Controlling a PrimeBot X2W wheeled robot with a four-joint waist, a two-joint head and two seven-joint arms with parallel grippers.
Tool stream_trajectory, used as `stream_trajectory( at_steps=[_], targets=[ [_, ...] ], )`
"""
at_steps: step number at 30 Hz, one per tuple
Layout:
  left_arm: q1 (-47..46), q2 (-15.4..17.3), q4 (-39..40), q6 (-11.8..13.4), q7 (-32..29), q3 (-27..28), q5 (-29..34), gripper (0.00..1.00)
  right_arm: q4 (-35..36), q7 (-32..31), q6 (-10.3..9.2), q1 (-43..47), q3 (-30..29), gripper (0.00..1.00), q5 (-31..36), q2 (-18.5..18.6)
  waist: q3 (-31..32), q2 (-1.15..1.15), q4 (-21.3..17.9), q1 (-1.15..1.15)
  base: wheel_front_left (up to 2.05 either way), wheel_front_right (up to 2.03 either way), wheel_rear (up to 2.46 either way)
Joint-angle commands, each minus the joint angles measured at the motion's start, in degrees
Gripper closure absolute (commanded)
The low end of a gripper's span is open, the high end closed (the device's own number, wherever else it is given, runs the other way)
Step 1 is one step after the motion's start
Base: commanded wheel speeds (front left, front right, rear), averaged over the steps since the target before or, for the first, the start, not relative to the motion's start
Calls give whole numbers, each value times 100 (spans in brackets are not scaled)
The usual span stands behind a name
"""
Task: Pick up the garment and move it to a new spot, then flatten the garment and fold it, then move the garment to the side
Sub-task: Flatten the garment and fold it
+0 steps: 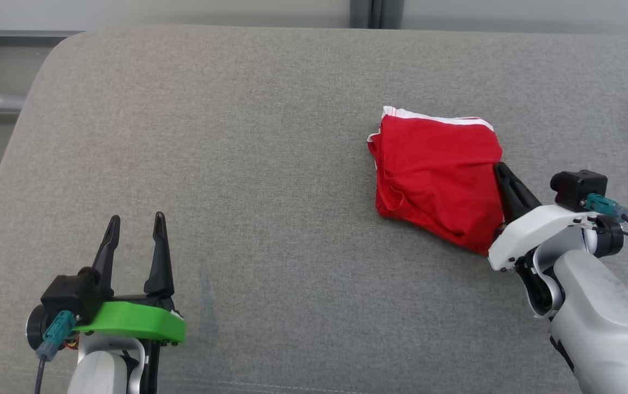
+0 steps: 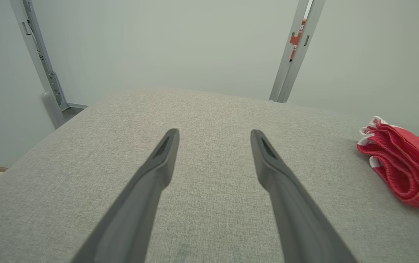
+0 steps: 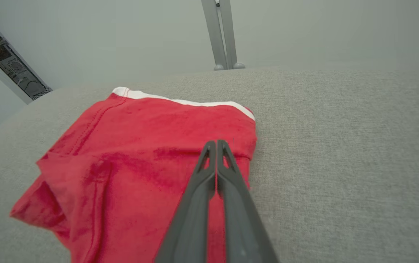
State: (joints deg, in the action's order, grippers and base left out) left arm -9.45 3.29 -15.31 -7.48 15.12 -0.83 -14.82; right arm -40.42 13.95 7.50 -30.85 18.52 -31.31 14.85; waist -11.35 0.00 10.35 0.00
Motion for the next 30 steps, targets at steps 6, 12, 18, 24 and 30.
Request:
stream_trajectory(
  at_steps=[6, 12, 18, 24, 30],
  targets=[
    [-175, 18, -57, -4, 0, -28, -76, 0, -499, 69, -4, -200, 511, 100, -86, -107, -141, 0, 268, 0, 0, 0, 0],
    [-178, 6, -67, -4, 0, -12, -95, 0, -624, 115, -4, -224, 1005, 100, -185, -350, -149, 0, 339, 0, 0, 0, 0],
    [-198, -3, -54, -4, 0, 8, -98, 0, -362, 125, -3, -167, 1439, 100, -253, -666, -156, 0, 356, 0, 0, 0, 0],
    [-163, -9, -43, -4, 0, 20, -51, 0, 75, 128, -5, -57, 1589, 100, -211, -775, -133, 0, 237, 0, 0, 0, 0],
    [-109, 33, -61, -4, 0, 49, 4, 0, 613, 128, -5, 105, 1258, 100, -89, -629, -28, 0, -20, 0, 0, 0, 0]
  ],
)
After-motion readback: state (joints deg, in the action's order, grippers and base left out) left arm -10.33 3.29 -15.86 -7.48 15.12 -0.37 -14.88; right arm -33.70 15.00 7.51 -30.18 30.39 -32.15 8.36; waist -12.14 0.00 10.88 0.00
